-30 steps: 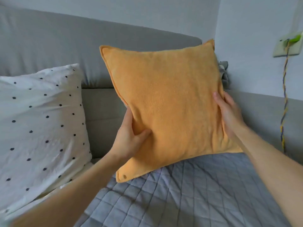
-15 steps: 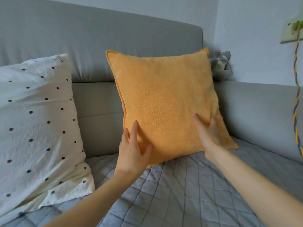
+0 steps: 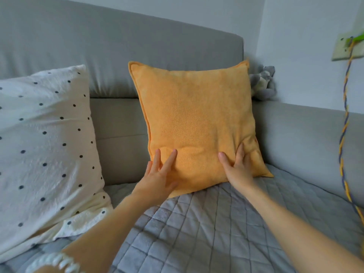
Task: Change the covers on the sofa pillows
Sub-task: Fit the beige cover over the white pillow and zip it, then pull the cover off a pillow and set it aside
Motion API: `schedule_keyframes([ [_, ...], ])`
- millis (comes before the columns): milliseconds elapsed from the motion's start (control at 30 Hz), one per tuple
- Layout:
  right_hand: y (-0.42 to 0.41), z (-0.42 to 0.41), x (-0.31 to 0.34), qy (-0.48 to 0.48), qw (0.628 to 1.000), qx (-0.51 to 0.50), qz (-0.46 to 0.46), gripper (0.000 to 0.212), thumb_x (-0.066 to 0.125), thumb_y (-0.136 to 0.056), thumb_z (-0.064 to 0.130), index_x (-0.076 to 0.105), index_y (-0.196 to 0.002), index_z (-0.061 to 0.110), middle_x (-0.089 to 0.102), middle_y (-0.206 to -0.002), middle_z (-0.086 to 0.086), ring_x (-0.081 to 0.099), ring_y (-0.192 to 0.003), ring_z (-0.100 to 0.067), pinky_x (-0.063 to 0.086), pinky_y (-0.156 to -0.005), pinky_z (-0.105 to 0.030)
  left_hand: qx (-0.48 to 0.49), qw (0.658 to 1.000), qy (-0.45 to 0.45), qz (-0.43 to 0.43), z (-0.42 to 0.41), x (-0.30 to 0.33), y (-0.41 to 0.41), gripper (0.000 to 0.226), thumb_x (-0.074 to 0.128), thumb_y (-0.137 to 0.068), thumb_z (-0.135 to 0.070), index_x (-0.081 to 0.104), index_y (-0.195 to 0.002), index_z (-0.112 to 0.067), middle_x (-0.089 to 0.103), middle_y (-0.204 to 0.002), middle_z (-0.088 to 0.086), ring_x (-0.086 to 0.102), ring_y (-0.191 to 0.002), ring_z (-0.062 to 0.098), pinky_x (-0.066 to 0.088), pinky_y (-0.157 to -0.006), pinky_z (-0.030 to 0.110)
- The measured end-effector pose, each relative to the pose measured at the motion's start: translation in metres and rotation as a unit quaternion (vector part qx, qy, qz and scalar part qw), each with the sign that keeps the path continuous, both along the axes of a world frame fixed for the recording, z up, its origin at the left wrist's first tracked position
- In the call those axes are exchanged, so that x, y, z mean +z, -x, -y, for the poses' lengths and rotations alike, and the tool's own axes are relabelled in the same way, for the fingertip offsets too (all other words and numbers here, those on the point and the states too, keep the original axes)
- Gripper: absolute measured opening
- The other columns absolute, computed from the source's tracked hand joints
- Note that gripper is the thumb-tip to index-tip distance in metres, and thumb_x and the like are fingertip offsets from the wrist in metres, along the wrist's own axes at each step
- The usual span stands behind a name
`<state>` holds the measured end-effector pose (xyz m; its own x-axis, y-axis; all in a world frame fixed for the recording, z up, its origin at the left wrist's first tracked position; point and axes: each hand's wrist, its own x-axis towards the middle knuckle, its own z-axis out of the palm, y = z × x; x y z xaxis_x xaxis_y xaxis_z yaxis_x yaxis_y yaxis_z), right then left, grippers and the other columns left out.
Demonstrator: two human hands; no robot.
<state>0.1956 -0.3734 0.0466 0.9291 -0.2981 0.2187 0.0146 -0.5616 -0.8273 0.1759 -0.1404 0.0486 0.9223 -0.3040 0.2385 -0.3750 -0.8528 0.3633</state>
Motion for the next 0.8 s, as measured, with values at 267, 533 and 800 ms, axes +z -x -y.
schedule_keyframes([
  [267,0.165,-0.076,-0.015,0.289,0.928,0.174,-0.158,0.064,0.033,-0.097,0.049,0.006,-0.15,0.026,0.004,-0.158,-0.002,0.009,-0.145,-0.02,0.008,-0.115,-0.042,0.015,0.98,-0.178,-0.092,-0.108,-0.01,0.155,0.061,0.032,-0.097,-0.047,-0.005,-0.146,-0.041,-0.016,-0.156,-0.003,-0.01,-0.144,0.023,0.006,-0.116,0.045],
  [533,0.231,-0.188,-0.017,0.368,0.897,0.169,-0.178,0.064,0.03,-0.095,0.055,0.027,-0.143,0.014,0.028,-0.149,-0.008,0.023,-0.138,-0.028,0.021,-0.111,-0.05,0.144,0.959,-0.165,-0.181,-0.257,-0.02,0.291,0.126,-0.033,-0.035,-0.088,0.009,-0.145,-0.043,-0.004,-0.157,-0.011,-0.006,-0.145,0.013,-0.003,-0.116,0.037],
  [800,0.206,-0.264,-0.002,0.274,0.928,0.229,-0.108,0.064,0.039,-0.096,0.047,0.023,-0.146,0.01,0.029,-0.15,-0.009,0.028,-0.137,-0.025,0.028,-0.11,-0.038,0.232,0.96,-0.118,-0.101,-0.329,-0.033,0.303,0.102,-0.033,-0.048,-0.083,0.005,-0.139,-0.057,-0.008,-0.155,-0.018,-0.012,-0.141,0.006,-0.009,-0.117,0.042],
])
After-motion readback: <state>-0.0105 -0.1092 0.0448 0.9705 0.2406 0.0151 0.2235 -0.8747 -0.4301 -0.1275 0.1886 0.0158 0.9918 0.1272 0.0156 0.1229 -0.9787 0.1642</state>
